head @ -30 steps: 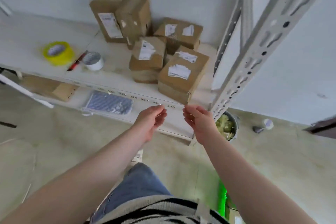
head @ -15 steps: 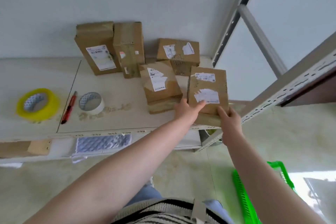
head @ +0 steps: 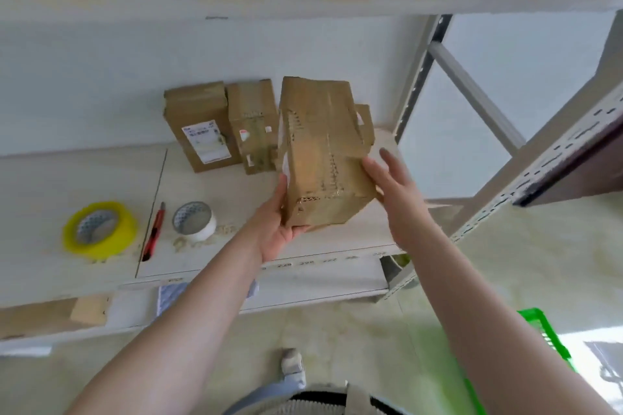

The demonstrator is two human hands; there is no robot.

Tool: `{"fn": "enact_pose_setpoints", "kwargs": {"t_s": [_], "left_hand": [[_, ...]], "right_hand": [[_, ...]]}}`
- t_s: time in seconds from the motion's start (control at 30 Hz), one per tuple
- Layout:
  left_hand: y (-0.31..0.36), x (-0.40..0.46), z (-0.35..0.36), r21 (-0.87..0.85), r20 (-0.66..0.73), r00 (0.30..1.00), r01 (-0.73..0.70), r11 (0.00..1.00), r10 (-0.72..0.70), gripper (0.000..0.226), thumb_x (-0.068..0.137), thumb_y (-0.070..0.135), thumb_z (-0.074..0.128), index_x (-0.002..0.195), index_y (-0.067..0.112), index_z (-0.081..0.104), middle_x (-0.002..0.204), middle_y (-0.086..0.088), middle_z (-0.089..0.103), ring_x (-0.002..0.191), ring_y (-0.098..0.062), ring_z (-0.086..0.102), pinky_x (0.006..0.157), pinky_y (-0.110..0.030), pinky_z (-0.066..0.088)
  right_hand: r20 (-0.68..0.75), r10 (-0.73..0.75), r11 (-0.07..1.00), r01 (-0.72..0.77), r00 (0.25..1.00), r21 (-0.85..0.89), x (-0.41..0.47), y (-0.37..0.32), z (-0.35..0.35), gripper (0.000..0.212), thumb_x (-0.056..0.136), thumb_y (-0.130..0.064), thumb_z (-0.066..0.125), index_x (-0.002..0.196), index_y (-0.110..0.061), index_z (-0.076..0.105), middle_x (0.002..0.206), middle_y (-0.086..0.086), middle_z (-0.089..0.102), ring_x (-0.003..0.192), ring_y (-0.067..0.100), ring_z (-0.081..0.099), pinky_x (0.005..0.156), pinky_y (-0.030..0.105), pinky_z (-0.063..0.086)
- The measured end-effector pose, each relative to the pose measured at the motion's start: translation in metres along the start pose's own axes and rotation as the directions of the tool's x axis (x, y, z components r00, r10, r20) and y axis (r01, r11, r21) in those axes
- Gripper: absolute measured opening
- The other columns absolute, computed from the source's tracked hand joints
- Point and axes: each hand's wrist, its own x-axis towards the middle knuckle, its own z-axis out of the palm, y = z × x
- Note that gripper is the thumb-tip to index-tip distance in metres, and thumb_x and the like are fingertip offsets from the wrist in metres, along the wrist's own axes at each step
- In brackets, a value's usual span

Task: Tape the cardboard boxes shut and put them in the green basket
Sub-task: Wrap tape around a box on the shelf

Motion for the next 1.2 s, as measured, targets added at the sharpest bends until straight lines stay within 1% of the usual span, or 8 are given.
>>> {"fn": "enact_pose_setpoints", "kwargs": {"t_s": [0.2,0.33,0.43,0.6,0.77,0.93,1.1,1.2], "left_hand": [[0.027,-0.05,-0.057,0.228,-0.354,0.909,-0.143,0.963,0.219,0.039,0.098,0.027,0.056,0.133,0.011,0.055,0.128,-0.01,0.064,0.121,-0.027,0.059,0.099,-0.038,0.05],[0.052,-0.08,-0.085,0.092,-0.277,0.941,-0.174,0.98,0.193,0.081,0.066,0.079,0.06,0.123,0.022,0.064,0.112,-0.003,0.073,0.109,-0.021,0.067,0.084,-0.039,0.056],[0.058,-0.087,-0.109,0.171,-0.336,0.909,-0.197,0.965,0.245,0.086,0.052,0.075,0.074,0.119,0.022,0.064,0.106,-0.001,0.075,0.095,-0.018,0.073,0.08,-0.038,0.058],[0.069,-0.096,-0.188,0.016,-0.319,0.936,-0.15,0.988,0.148,0.074,0.065,0.063,0.061,0.122,0.016,0.064,0.111,-0.005,0.073,0.099,-0.019,0.07,0.079,-0.035,0.056],[0.1,-0.107,-0.3,0.003,-0.232,0.962,-0.148,0.989,0.145,0.071,0.075,0.067,0.051,0.127,0.021,0.063,0.123,-0.007,0.068,0.114,-0.023,0.065,0.095,-0.04,0.052],[0.155,-0.121,-0.429,0.214,-0.532,0.833,-0.041,0.976,0.152,0.062,0.09,0.064,0.05,0.129,0.016,0.059,0.117,-0.01,0.07,0.105,-0.028,0.067,0.071,-0.034,0.055],[0.194,-0.135,-0.513,0.302,-0.372,0.925,0.197,0.933,-0.075,0.093,0.053,0.095,0.046,0.112,0.026,0.068,0.096,0.001,0.075,0.089,-0.016,0.068,0.082,-0.034,0.049],[0.197,-0.124,-0.538,0.322,-0.449,0.886,0.279,0.905,-0.113,0.065,0.067,0.068,0.074,0.111,0.021,0.067,0.106,-0.006,0.073,0.096,-0.025,0.068,0.079,-0.038,0.053]], "right_hand": [[0.358,0.027,0.988,-0.079,0.933,0.13,-0.01,0.022,0.077,0.037,0.096,-0.024,0.059,0.132,-0.025,0.056,0.118,-0.001,0.07,0.11,0.018,0.066,0.093,0.037,0.054],[0.468,-0.131,0.963,0.225,0.874,-0.151,-0.036,0.029,0.13,0.06,0.098,-0.028,0.055,0.152,-0.031,0.028,0.14,-0.009,0.053,0.126,0.005,0.051,0.11,0.036,0.042],[0.515,-0.178,0.807,0.424,0.838,-0.411,-0.041,0.036,0.167,0.071,0.097,-0.045,0.049,0.156,-0.03,0.012,0.158,-0.003,0.024,0.146,0.017,0.02,0.12,0.04,0.019],[0.28,-0.218,0.805,0.334,0.935,-0.489,-0.02,0.038,0.211,0.062,0.091,-0.053,0.055,0.146,-0.029,0.038,0.147,0.002,0.041,0.137,0.022,0.033,0.112,0.048,0.032],[0.366,0.201,0.949,-0.088,0.908,-0.303,-0.012,0.063,0.315,0.056,0.085,-0.06,0.062,0.131,-0.032,0.048,0.128,-0.006,0.057,0.108,0.012,0.056,0.086,0.031,0.046],[0.306,0.301,0.925,-0.199,0.903,-0.323,-0.02,0.103,0.464,0.041,0.093,-0.055,0.054,0.114,-0.021,0.046,0.101,-0.006,0.053,0.09,0.012,0.052,0.077,0.03,0.043],[0.278,0.27,0.893,-0.131,0.922,-0.431,-0.026,0.133,0.562,0.048,0.095,-0.051,0.052,0.126,-0.014,0.05,0.115,0.0,0.057,0.107,0.021,0.055,0.09,0.034,0.046],[0.335,0.278,0.888,-0.107,0.901,-0.448,-0.027,0.147,0.587,0.049,0.097,-0.049,0.048,0.136,-0.019,0.048,0.128,0.001,0.06,0.114,0.02,0.057,0.1,0.038,0.046]]}}
